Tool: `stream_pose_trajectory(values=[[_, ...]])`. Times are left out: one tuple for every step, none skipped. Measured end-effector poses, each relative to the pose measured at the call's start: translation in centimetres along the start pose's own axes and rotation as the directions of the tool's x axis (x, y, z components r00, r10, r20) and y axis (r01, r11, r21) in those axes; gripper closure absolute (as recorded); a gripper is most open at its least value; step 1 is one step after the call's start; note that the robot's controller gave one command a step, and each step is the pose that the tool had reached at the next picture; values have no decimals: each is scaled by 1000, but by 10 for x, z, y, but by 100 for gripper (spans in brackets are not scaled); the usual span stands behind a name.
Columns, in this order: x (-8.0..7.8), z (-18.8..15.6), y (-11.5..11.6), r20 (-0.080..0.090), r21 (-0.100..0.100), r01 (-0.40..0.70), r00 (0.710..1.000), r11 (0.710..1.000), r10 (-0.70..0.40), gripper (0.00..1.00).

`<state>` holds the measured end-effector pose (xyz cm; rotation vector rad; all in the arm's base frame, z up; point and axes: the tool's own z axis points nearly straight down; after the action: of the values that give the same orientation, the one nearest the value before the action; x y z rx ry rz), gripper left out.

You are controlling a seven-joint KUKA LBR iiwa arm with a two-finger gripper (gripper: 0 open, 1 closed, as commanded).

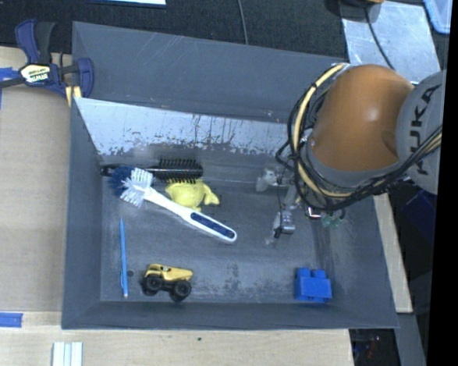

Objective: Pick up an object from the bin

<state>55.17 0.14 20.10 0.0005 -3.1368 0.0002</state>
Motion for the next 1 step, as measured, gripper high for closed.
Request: stream_pose_trajectory(values=[[-2,-5,0,9,0,0,1000,1000,0,0]])
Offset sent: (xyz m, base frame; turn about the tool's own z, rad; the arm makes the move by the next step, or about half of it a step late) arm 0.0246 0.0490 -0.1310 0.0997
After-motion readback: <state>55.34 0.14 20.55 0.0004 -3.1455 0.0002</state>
